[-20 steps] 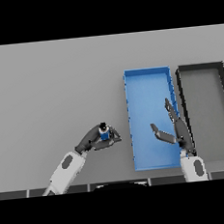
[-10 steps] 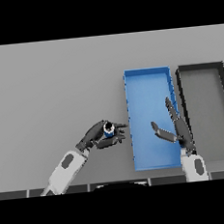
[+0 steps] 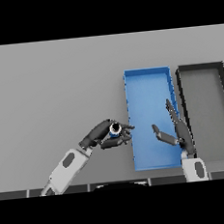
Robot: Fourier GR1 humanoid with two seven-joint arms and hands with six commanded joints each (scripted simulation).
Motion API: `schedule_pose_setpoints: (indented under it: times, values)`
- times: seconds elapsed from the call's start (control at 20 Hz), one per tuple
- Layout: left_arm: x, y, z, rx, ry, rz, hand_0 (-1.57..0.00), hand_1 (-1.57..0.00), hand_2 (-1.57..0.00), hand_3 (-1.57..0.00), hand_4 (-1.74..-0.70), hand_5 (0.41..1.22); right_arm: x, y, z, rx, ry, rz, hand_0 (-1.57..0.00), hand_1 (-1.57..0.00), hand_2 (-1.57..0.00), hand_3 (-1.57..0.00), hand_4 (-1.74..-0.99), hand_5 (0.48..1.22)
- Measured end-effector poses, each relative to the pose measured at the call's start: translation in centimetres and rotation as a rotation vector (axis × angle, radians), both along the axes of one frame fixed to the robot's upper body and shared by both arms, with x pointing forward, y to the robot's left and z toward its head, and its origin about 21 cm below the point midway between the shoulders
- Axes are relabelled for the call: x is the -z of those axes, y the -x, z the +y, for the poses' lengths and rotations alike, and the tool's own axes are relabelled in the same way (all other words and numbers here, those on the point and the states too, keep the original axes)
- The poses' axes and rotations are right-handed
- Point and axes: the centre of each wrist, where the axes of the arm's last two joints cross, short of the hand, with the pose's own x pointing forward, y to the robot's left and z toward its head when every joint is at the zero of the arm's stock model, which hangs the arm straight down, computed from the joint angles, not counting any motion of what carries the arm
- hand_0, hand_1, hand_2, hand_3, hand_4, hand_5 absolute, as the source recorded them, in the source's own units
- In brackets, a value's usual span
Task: Pick up the blue pipe and place it into the blue bin.
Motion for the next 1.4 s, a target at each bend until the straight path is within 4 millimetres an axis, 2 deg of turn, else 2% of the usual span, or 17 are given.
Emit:
schedule_pose_setpoints:
  times: [0.25,0.45,0.55,0.65,0.75,0.8,0.9,1.0,1.2,1.4]
  values:
    - [0.0,0.2,0.3,-0.004,-0.01,0.005,-1.57,-1.57,-1.57,-1.44,-1.73,1.22,0.9,1.3,0.2,0.035,-0.021,0.016,0.0,0.0,0.0,0.0,-1.209,0.623]
    - [0.2,0.0,0.3,-0.005,-0.025,0.009,-1.57,-1.57,-1.57,-1.44,-1.73,1.221,0.5,1.2,0.0,0.024,-0.05,-0.01,0.0,0.0,0.0,0.0,-1.195,0.61]
    - [0.3,0.1,-0.2,0.009,-0.017,0.012,-1.57,-1.57,-1.57,-1.44,-1.73,1.221,-1.2,0.9,-0.6,-0.045,-0.125,-0.049,0.0,0.0,0.0,0.0,-1.199,0.593]
    - [-0.1,0.0,0.2,0.011,-0.011,-0.004,-1.57,-1.57,-1.57,-1.44,-1.73,1.221,-3.5,0.7,-0.9,-0.157,-0.164,-0.054,0.0,0.0,0.0,0.0,-1.215,0.561]
    - [0.0,0.3,-0.1,0.014,-0.024,0.0,-1.57,-1.57,-1.57,-1.44,-1.73,1.221,-5.8,0.4,-1.0,-0.276,-0.148,-0.05,0.0,0.0,0.0,0.0,-1.25,0.532]
    - [-0.3,-0.3,0.2,0.005,-0.03,-0.007,-1.57,-1.57,-1.57,-1.44,-1.73,1.221,-7.1,0.1,-0.7,-0.335,-0.128,-0.058,0.0,0.0,0.0,0.0,-1.26,0.523]
    - [0.1,-0.2,0.1,0.005,-0.041,0.008,-1.57,-1.57,-1.57,-1.44,-1.73,1.221,-9.3,-0.1,-0.4,-0.428,-0.069,-0.071,0.0,0.0,0.0,0.0,-1.286,0.52]
    - [0.3,0.0,0.1,0.007,-0.038,0.012,-1.57,-1.57,-1.57,-1.44,-1.73,1.221,-11.2,-0.5,1.5,-0.535,-0.054,-0.087,0.0,0.0,0.0,0.0,-1.305,0.522]
    - [-0.1,0.1,0.2,0.006,-0.043,-0.009,-1.57,-1.57,-1.57,-1.43,-1.73,1.221,-13.9,-1.3,3.4,-0.663,0.011,-0.079,0.0,0.0,0.0,0.0,-1.297,0.526]
    - [0.2,-0.3,0.2,0.012,-0.044,0.011,-1.57,-1.57,-1.57,-1.44,-1.73,1.221,-15.4,-2.6,5.7,-0.786,0.08,-0.103,0.0,0.0,0.0,0.0,-1.294,0.532]
